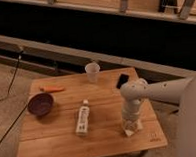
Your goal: Wipe the white sponge on the table
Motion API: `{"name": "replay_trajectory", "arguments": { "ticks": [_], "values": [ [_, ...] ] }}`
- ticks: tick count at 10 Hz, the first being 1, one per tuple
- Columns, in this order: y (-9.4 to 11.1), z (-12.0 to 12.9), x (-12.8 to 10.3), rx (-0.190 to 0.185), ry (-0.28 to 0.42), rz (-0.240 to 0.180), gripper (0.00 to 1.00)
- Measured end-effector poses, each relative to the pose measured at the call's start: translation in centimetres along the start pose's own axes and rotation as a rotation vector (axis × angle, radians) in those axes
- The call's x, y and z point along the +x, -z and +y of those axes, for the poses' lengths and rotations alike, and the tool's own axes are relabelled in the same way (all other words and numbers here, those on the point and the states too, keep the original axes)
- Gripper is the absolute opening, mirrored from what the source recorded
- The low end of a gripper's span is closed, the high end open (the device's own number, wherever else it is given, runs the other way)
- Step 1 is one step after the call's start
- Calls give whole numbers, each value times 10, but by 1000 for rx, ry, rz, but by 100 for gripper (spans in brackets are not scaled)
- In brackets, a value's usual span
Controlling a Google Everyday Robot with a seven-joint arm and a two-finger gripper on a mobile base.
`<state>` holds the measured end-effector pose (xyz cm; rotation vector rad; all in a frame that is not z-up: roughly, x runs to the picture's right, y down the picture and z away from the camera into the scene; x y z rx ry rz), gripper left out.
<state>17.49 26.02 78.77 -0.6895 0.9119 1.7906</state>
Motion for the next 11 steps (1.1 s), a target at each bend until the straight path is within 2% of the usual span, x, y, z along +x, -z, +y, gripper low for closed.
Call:
{"name": "replay_trajectory", "arguments": {
  "ticks": [1, 2, 4, 6, 11],
  "values": [
    [3, -6, -16, 8, -1, -14, 0],
    [4, -6, -22, 10, 1, -17, 0],
    [5, -3, -44, 22, 20, -28, 0],
    [3, 3, -57, 29, 38, -24, 0],
    [7, 37, -94, 30, 107, -47, 0]
  ]
}}
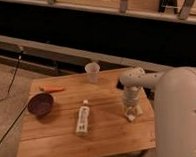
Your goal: Wipe the white sponge on the table
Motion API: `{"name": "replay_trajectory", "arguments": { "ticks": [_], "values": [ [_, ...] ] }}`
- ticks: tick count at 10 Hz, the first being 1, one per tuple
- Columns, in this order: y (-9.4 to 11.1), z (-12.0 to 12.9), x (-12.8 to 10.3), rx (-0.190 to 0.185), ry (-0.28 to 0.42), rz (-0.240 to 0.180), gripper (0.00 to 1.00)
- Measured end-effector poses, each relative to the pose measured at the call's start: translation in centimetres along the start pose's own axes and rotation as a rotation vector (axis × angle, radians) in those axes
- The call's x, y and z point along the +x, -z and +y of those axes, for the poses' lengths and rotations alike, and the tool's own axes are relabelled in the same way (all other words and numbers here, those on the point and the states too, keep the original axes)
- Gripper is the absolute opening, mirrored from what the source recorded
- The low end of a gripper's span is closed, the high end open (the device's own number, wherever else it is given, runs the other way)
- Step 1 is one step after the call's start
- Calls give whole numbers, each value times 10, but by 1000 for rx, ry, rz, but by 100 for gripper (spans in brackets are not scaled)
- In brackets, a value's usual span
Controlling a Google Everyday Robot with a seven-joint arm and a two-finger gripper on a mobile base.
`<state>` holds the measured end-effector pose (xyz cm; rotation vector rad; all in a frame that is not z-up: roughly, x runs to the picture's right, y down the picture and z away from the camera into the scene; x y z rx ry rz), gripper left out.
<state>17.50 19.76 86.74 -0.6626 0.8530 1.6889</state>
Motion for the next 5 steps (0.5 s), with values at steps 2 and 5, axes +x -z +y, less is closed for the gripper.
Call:
{"name": "replay_trajectory", "arguments": {
  "ticks": [2, 5],
  "values": [
    [4, 12, -11, 3, 30, -8, 0],
    [8, 33, -23, -7, 67, -15, 0]
  ]
}}
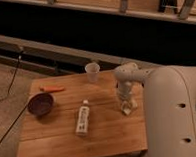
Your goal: Wipe the white sponge on the table
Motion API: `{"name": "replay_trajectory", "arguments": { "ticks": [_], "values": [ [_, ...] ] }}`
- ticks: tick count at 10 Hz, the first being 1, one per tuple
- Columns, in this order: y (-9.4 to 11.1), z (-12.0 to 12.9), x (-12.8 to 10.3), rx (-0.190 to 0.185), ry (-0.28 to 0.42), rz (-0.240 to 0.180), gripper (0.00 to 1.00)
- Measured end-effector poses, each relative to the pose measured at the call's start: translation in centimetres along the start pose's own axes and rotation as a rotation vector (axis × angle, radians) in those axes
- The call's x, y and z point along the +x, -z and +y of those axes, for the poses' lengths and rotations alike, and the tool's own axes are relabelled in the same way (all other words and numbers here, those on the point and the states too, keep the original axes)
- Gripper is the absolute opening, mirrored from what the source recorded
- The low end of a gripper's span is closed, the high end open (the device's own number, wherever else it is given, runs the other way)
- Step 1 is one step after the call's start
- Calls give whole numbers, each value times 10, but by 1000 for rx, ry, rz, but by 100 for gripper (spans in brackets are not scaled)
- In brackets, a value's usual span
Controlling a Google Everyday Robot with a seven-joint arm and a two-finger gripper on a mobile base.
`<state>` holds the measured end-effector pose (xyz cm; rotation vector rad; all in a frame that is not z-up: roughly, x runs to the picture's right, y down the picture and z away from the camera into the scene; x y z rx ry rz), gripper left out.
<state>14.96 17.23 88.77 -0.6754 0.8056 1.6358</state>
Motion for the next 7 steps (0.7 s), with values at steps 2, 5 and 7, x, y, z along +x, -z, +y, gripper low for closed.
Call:
{"name": "replay_trajectory", "arguments": {
  "ticks": [2, 5, 7],
  "values": [
    [-3, 15, -2, -14, 24, 6, 0],
    [-10, 40, -1, -38, 65, 27, 0],
    [-12, 55, 2, -53, 93, 38, 0]
  ]
}}
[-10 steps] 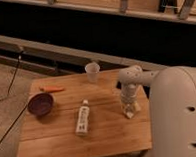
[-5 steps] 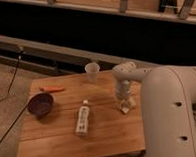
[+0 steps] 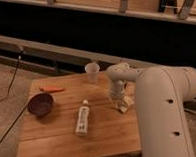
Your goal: Wipe the white sponge on the table
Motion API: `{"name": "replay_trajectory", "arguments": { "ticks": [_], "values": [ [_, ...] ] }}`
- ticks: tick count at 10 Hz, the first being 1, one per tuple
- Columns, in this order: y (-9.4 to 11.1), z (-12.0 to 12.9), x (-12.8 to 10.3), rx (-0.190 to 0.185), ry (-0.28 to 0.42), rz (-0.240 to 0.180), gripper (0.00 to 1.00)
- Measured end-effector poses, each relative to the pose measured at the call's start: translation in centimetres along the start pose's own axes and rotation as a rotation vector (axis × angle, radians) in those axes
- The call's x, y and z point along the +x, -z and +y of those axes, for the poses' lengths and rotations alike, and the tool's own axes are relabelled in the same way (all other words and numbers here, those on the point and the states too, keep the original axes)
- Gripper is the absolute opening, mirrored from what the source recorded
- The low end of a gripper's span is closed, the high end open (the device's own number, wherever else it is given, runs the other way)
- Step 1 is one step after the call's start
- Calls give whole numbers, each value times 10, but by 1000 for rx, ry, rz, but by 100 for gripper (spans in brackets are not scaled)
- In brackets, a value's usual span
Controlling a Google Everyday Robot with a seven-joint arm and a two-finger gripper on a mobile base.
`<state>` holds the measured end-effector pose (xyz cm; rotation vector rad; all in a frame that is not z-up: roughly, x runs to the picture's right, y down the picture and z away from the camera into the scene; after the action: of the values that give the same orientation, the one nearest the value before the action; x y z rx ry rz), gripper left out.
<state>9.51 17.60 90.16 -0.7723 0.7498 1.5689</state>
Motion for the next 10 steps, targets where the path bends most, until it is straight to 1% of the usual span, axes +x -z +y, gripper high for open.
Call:
{"name": "replay_trajectory", "arguments": {
  "ticks": [1, 4, 6, 8, 10],
  "values": [
    [-1, 12, 1, -12, 25, 7, 0],
    [1, 30, 5, -28, 63, 16, 0],
    [1, 46, 10, -56, 78, 20, 0],
    [-2, 60, 21, -85, 82, 28, 0],
    [-7, 70, 40, -108, 70, 42, 0]
  ]
}}
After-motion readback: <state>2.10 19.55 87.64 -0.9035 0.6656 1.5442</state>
